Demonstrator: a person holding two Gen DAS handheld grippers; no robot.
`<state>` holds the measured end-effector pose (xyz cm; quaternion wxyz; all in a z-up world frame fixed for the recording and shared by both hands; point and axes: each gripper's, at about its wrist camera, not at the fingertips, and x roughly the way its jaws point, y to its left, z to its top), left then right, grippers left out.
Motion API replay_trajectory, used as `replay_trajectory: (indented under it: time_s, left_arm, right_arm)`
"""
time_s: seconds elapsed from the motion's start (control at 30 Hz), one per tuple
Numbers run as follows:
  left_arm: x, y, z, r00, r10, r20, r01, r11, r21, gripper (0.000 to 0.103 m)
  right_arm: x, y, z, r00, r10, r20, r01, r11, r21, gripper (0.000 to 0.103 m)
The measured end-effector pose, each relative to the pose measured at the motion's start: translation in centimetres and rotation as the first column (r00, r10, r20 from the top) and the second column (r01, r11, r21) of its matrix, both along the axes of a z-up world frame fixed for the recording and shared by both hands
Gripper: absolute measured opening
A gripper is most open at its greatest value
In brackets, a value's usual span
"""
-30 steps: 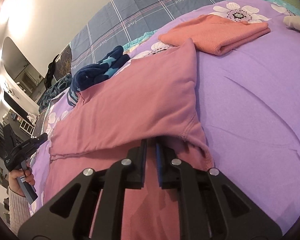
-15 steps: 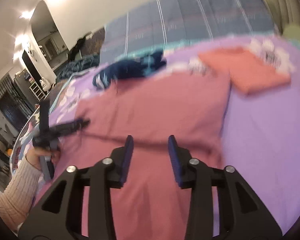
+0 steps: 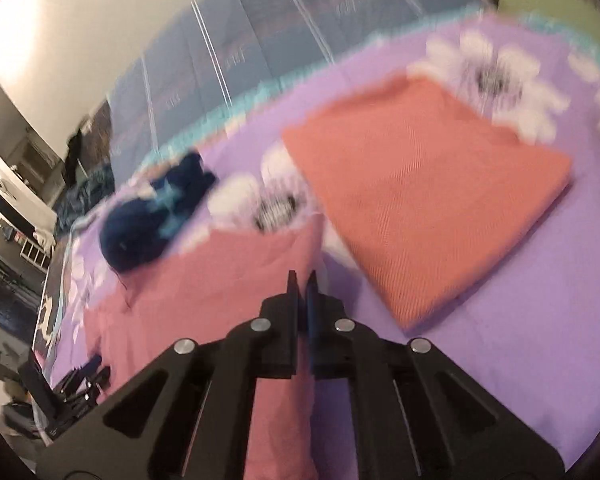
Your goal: Fold small clothes
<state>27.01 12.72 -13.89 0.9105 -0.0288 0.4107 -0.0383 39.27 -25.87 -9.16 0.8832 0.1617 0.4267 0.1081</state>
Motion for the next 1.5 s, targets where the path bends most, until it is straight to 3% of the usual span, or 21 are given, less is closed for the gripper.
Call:
replay_trajectory:
  time_s: [0.07,0.1,0.13,0.2,0.23,0.27,0.37,0.43,0.47,0.5,0.53,0.63,0.77,0.83,0.93,1.07,1.13,1.2,1.3,1.4,1.5]
  left_arm:
    - [0.0,-0.1,0.0,1.0,-0.002,0.0,0.002,1.0,0.007,0.063]
    - [-0.1,-0.2,0.0,1.0,-0.002,0.0,0.002,1.0,0.009,0.063]
    - [-0.1,-0.2,0.0,1.0,-0.002,0.001,0.002,1.0,0.01,0.063]
    - [-0.1,-0.2,0.0,1.0,-0.002,0.001,0.002,1.0,0.007,0.063]
    - [-0.1,-0.2,0.0,1.0,-0.002,0.001,0.002,1.0,0.005,0.063]
    - [-0.1,-0.1,0.0,1.0,-0.002,0.001,0.002,1.0,0.003,0.063]
    - [-0.1,-0.1,0.0,1.0,-0.003,0.001,0.003,1.0,0.005,0.064]
    - [-0.1,-0.1,0.0,1.0,-0.004,0.001,0.004,1.0,0.0,0.065]
    - [-0.1,-0.1,0.0,1.0,-0.004,0.0,0.004,1.0,0.0,0.065]
    - [-0.1,-0.2,0.0,1.0,-0.006,-0.001,0.006,1.0,0.0,0.065]
    - [-0.1,-0.2,-0.1,1.0,-0.007,-0.002,0.007,1.0,0.001,0.066]
    - [-0.1,-0.4,-0.1,1.0,-0.007,-0.001,0.007,1.0,0.016,0.066]
    - [-1.6,0.0,1.3,1.0,-0.003,0.027,0.003,1.0,0.016,0.067]
    - [-4.6,0.9,2.6,0.998,-0.019,0.054,0.02,0.999,-0.029,0.069]
    - [-10.6,2.4,3.5,0.993,-0.084,0.086,0.092,0.991,-0.093,0.08]
    - [-17.8,3.2,1.7,0.987,-0.16,0.003,0.159,0.978,-0.132,0.082]
    - [-21.0,2.5,0.6,0.978,-0.206,-0.035,0.198,0.968,-0.156,0.082]
    - [-23.7,1.4,0.6,0.968,-0.249,-0.021,0.243,0.958,-0.156,0.083]
    - [-26.9,0.4,0.4,0.944,-0.329,-0.022,0.316,0.92,-0.233,0.083]
    - [-29.1,-0.4,-0.1,0.931,-0.364,-0.026,0.353,0.918,-0.178,0.083]
    - [-30.7,-0.4,0.1,0.925,-0.378,-0.04,0.364,0.91,-0.196,0.077]
  right_arm:
    - [1.2,-0.1,-2.4,0.995,-0.023,-0.093,0.014,0.996,-0.093,0.003]
    - [1.4,-0.1,-3.0,0.995,-0.019,-0.103,0.01,0.996,-0.085,0.003]
    - [1.1,-0.2,-2.8,0.996,-0.024,-0.081,0.017,0.997,-0.077,0.003]
    - [-0.2,-0.1,-1.4,0.998,-0.053,-0.033,0.05,0.996,-0.08,0.014]
    - [-1.2,0.1,-0.8,0.998,-0.062,-0.01,0.06,0.993,-0.097,0.025]
    - [-2.8,0.7,0.4,0.999,-0.034,0.031,0.038,0.993,-0.115,0.028]
    - [-7.4,2.8,1.5,0.989,0.134,0.061,-0.126,0.985,-0.117,0.027]
    - [-9.6,3.5,0.1,0.981,0.191,-0.001,-0.19,0.971,-0.143,0.015]
    - [-10.5,3.5,-1.5,0.983,0.174,-0.051,-0.181,0.959,-0.22,0.009]
    - [-11.1,3.1,-2.8,0.988,0.149,-0.05,-0.157,0.947,-0.28,0.009]
    - [-11.8,2.6,-3.9,0.988,0.153,-0.001,-0.147,0.948,-0.284,0.01]
    - [-11.7,2.3,-3.6,0.994,0.112,-0.007,-0.11,0.958,-0.266,0.01]
    - [-12.3,4.6,-3.4,0.994,0.106,0.017,-0.09,0.909,-0.406,0.014]
    - [-14.7,4.4,-2.3,0.993,0.104,0.048,-0.079,0.926,-0.37,0.014]
    - [-18.8,1.9,-0.4,0.987,0.111,0.115,-0.081,0.968,-0.238,0.014]
    - [-24.3,-1.4,-0.6,0.992,0.102,0.076,-0.091,0.986,-0.137,0.015]
    - [-26.8,-2.3,-1.2,0.994,0.095,0.058,-0.089,0.991,-0.1,0.015]
    - [-29.5,-3.0,-1.9,0.994,0.1,0.041,-0.097,0.994,-0.052,0.016]
    - [-33.3,-3.3,-3.0,0.987,0.157,0.026,-0.159,0.986,0.051,0.032]
    - [-36.4,-2.8,-4.1,0.977,0.215,0.019,-0.215,0.976,0.044,0.035]
    - [-39.3,-3.4,-4.4,0.975,0.222,0.029,-0.224,0.972,0.067,0.035]
